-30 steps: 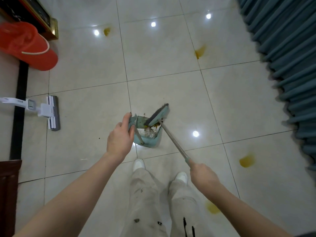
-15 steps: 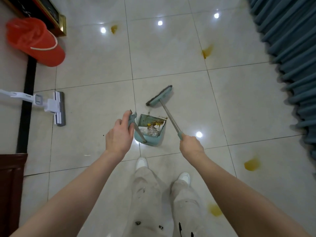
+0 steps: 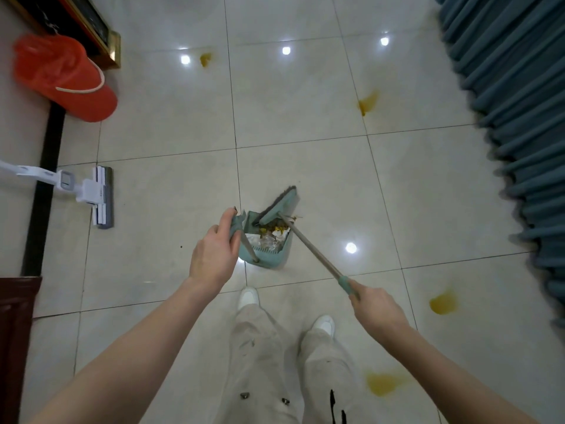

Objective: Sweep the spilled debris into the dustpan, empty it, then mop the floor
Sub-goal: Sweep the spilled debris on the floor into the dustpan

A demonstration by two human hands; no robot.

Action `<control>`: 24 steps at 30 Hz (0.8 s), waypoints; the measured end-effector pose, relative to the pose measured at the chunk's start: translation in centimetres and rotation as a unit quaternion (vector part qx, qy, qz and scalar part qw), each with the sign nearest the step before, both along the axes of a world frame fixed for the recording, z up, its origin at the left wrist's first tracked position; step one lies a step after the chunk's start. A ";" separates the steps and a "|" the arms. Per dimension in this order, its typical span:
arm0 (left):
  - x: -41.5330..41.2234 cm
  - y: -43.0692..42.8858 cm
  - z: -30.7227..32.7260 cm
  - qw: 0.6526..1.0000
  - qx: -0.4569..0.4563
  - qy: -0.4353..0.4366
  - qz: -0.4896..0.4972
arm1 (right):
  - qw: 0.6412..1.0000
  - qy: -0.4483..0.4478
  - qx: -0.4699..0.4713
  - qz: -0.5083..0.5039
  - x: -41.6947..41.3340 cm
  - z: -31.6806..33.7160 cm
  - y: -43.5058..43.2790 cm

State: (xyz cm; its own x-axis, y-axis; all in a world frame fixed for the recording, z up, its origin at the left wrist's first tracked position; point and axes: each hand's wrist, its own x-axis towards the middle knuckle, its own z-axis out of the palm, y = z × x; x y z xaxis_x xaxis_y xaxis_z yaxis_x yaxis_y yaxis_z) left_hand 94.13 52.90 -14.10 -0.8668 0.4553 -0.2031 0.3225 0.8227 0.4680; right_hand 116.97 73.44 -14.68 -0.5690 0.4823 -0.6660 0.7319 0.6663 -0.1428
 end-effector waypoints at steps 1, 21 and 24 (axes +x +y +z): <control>0.1 -0.1 0.1 1.000 0.001 -0.001 -0.002 | 1.000 0.008 0.004 -0.006 0.0 0.3 0.4; 1.5 0.3 -0.2 1.000 0.022 0.000 0.004 | 0.998 -0.035 -0.039 0.032 0.6 -3.1 -3.0; 2.0 0.5 -0.1 1.000 0.031 -0.001 -0.001 | 0.996 -0.039 -0.037 0.068 1.8 -2.1 -2.8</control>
State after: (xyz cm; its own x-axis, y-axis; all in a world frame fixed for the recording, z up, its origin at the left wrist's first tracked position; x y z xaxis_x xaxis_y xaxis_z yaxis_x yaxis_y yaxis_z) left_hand 96.15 53.41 -14.17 -0.8652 0.4693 -0.1766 0.3236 0.7916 0.5183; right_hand 118.75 70.66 -16.78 -0.5708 0.3526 -0.7415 0.6470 0.7492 -0.1418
